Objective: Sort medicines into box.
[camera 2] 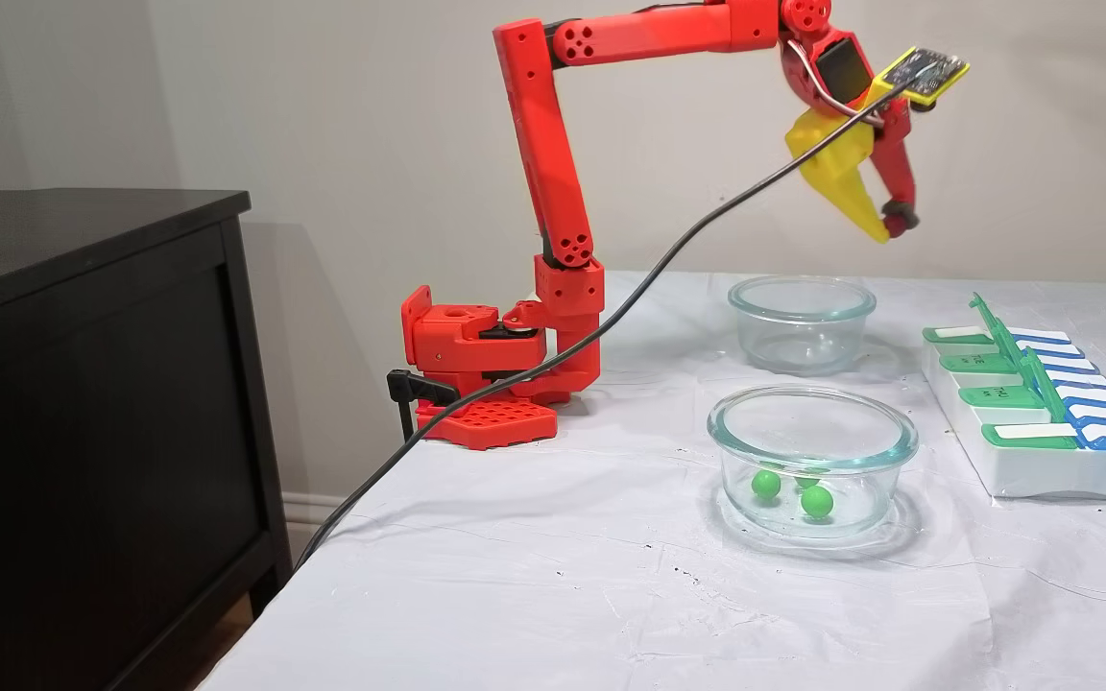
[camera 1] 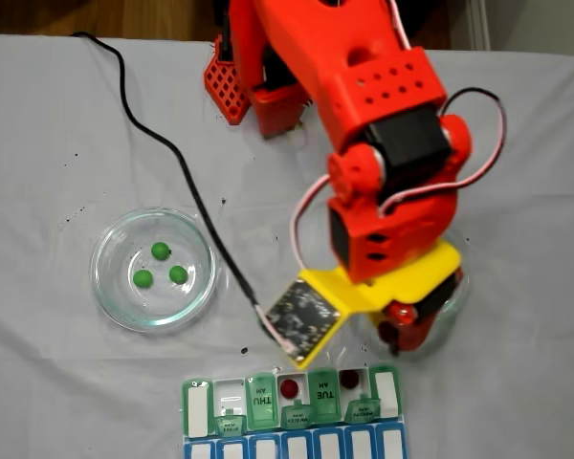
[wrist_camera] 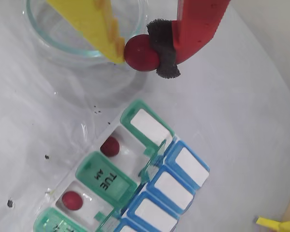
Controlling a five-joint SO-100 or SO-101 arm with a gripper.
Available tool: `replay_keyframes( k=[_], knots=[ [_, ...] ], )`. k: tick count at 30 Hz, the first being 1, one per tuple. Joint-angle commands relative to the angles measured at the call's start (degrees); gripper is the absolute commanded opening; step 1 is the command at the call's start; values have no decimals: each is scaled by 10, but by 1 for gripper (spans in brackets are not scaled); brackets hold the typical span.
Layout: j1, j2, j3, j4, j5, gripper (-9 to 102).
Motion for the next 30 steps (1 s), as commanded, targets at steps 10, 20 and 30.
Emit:
replay_keyframes(
  k=[10,20,30],
  knots=[
    [176,155,123,-94,-104,0],
    [209,234,224,-136,-115,0],
    [269,92,198,-246,-120,0]
  ],
)
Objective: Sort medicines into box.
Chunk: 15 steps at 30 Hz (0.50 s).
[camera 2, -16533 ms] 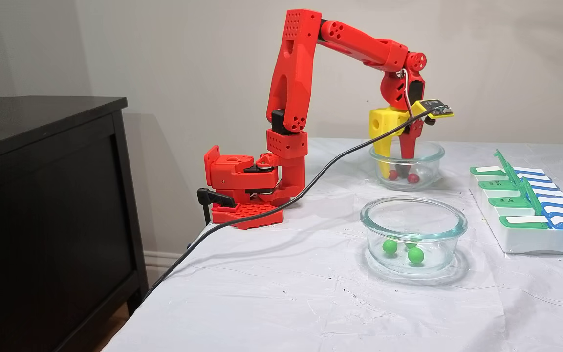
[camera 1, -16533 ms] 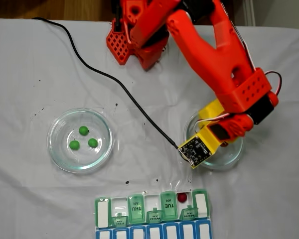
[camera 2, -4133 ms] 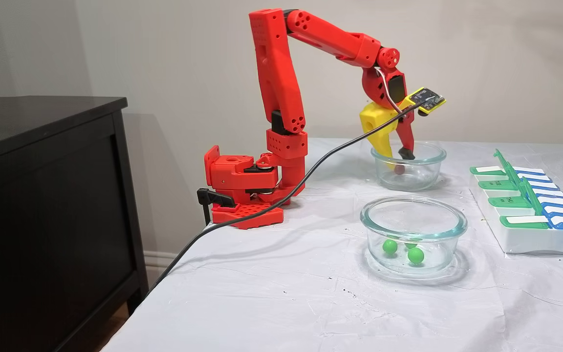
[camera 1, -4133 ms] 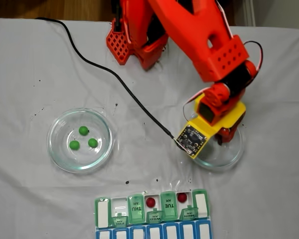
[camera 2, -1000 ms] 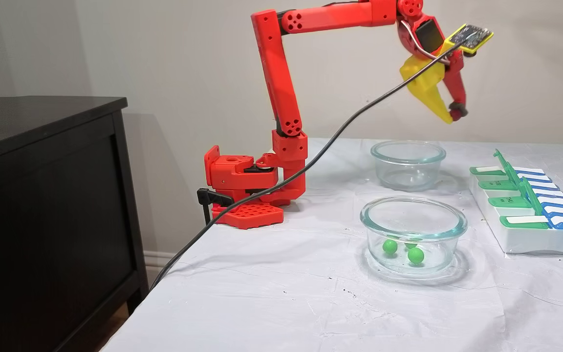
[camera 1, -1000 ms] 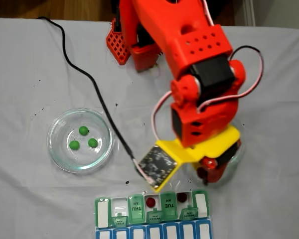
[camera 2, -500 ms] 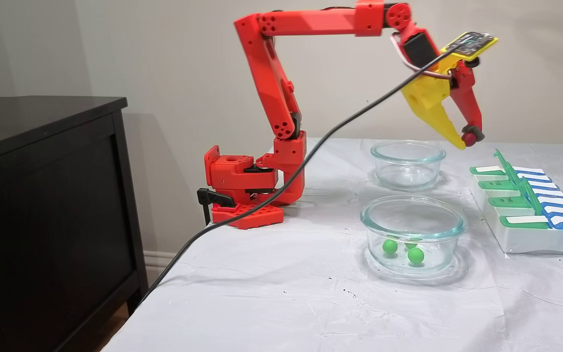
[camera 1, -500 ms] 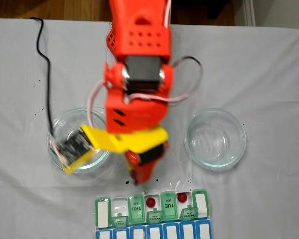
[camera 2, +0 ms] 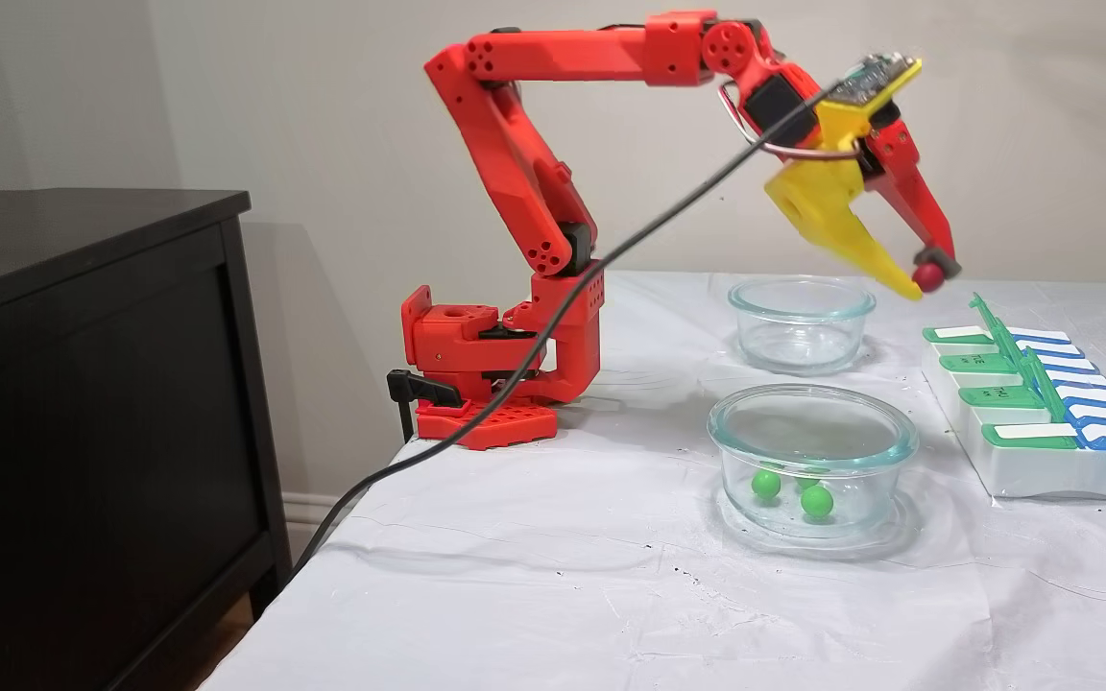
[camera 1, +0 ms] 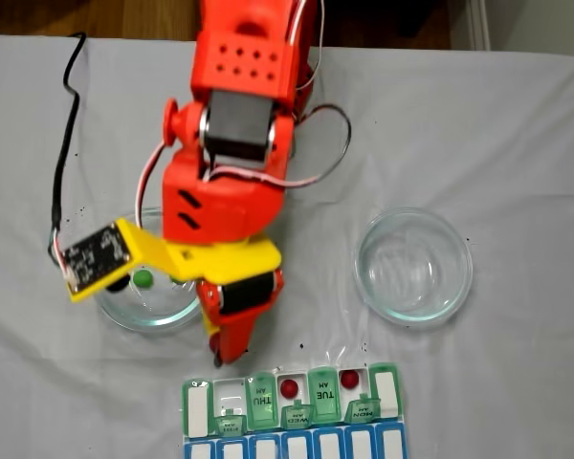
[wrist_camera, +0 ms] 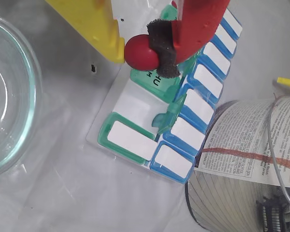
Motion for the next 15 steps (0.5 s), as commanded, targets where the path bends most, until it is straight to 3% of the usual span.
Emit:
replay_keyframes(
  k=[1,15],
  knots=[
    [25,-33,-44,-37,-8,0],
    [1,-134,-86,-67,5,0]
  ],
)
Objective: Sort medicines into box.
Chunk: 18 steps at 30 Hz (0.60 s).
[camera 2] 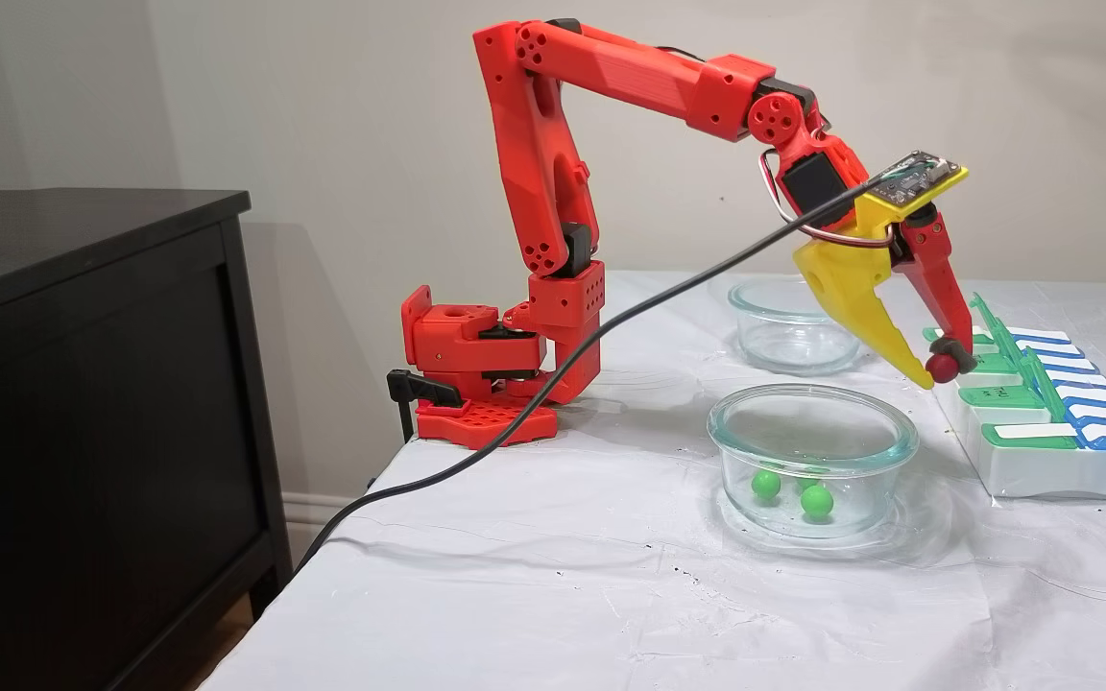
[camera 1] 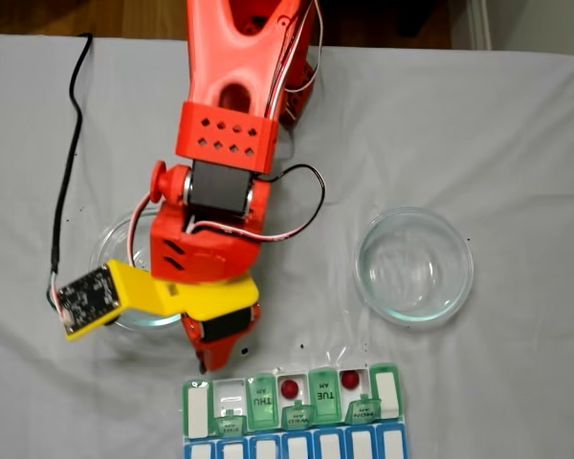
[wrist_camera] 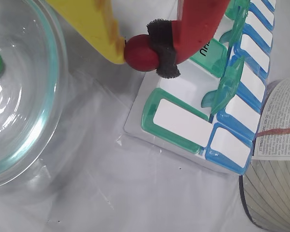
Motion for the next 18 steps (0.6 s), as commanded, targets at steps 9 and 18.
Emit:
replay_keyframes(
  k=[9,18],
  knots=[
    [-27,-75,-113,-67,15,0],
    [-40,-123,-166,-46,19,0]
  ],
)
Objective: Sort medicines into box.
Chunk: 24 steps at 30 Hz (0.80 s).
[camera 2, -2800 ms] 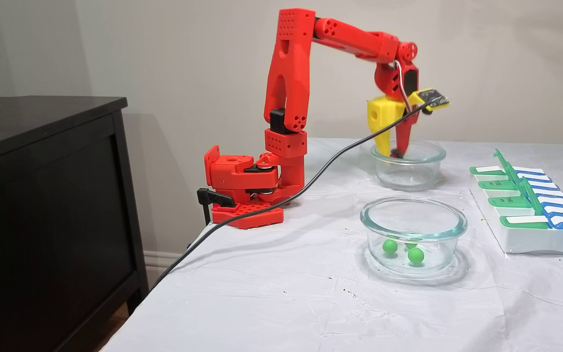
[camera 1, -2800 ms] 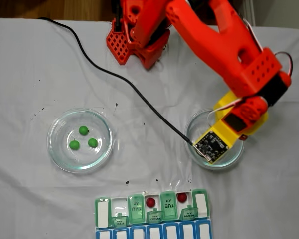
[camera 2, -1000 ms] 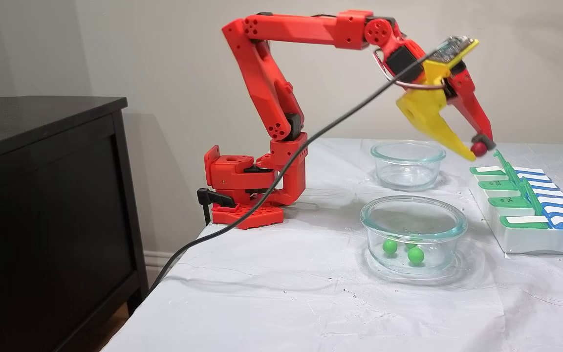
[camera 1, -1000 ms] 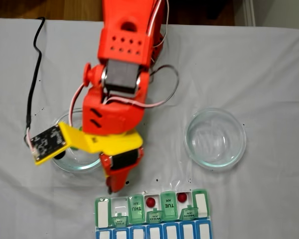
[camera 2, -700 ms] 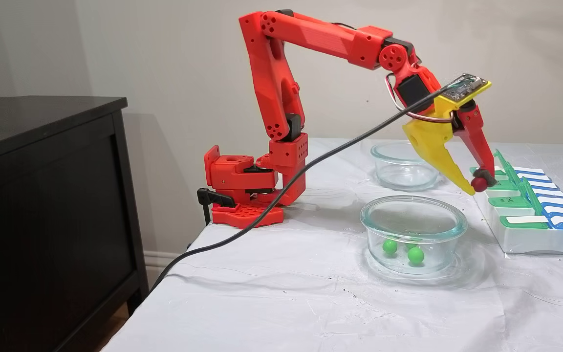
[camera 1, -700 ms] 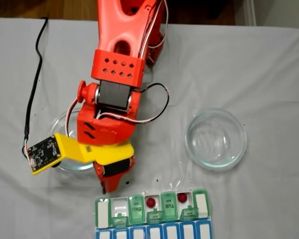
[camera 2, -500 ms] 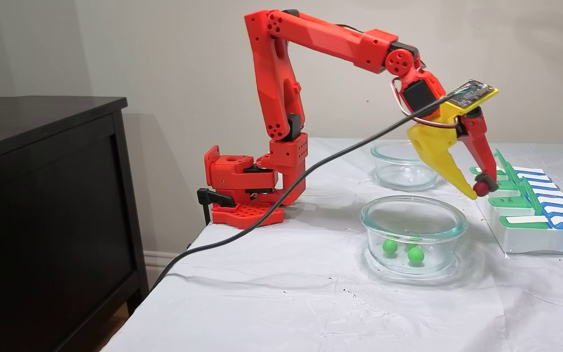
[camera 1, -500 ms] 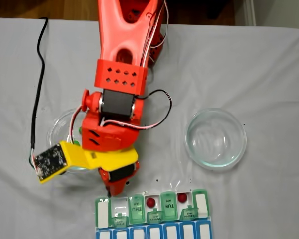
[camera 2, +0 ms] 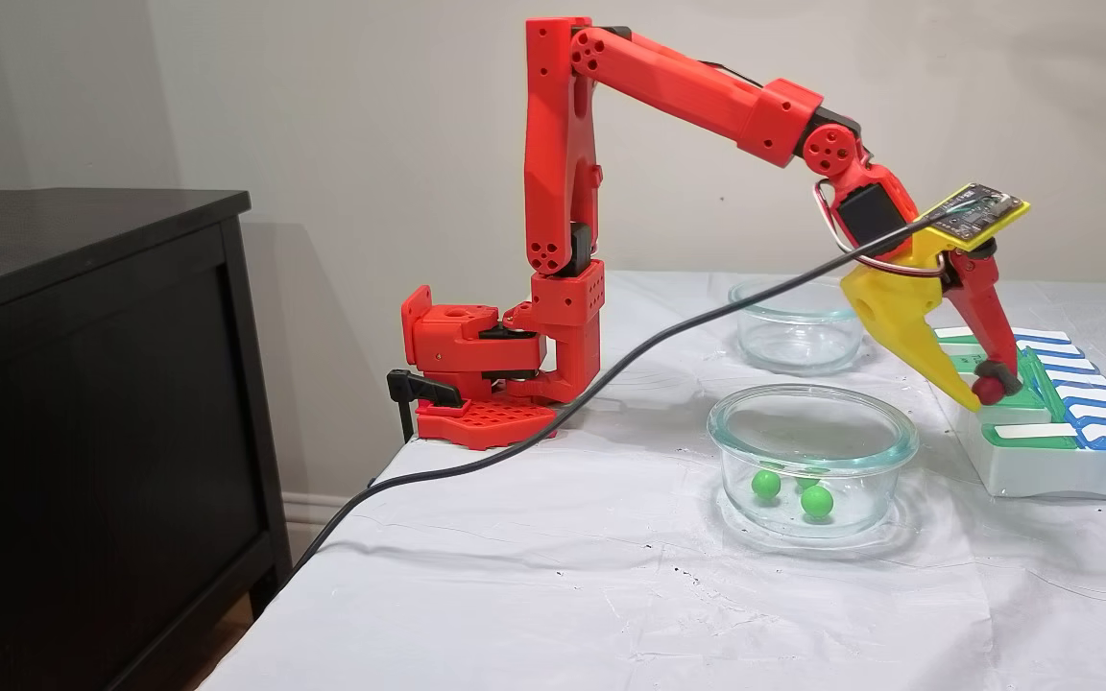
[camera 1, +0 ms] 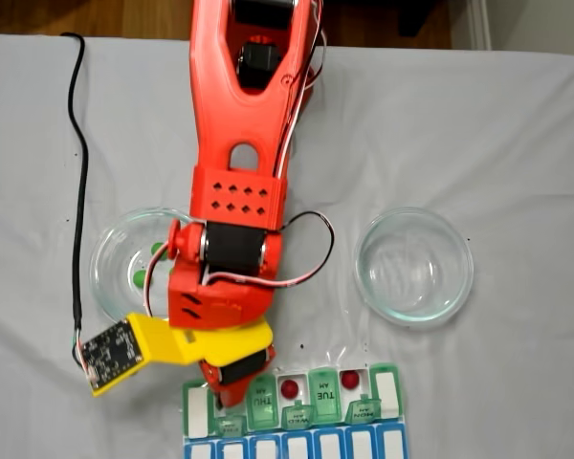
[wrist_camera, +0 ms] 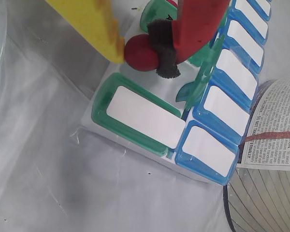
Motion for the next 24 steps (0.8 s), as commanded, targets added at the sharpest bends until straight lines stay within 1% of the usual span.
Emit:
replay_keyframes(
  k=[1,7,8,9,13,17,22,23,24],
  knots=[
    [-13,10,-73,1,4,0],
    [-20,-9,-86,6,8,0],
    [-20,-11,-88,11,10,2],
    [-20,-13,-89,12,9,5],
    [-18,-14,-86,15,9,15],
    [-12,-14,-88,18,13,20],
    [-7,-13,-94,24,16,22],
    [-6,-11,-96,26,14,21],
    [-5,-9,-97,30,10,17]
  ],
)
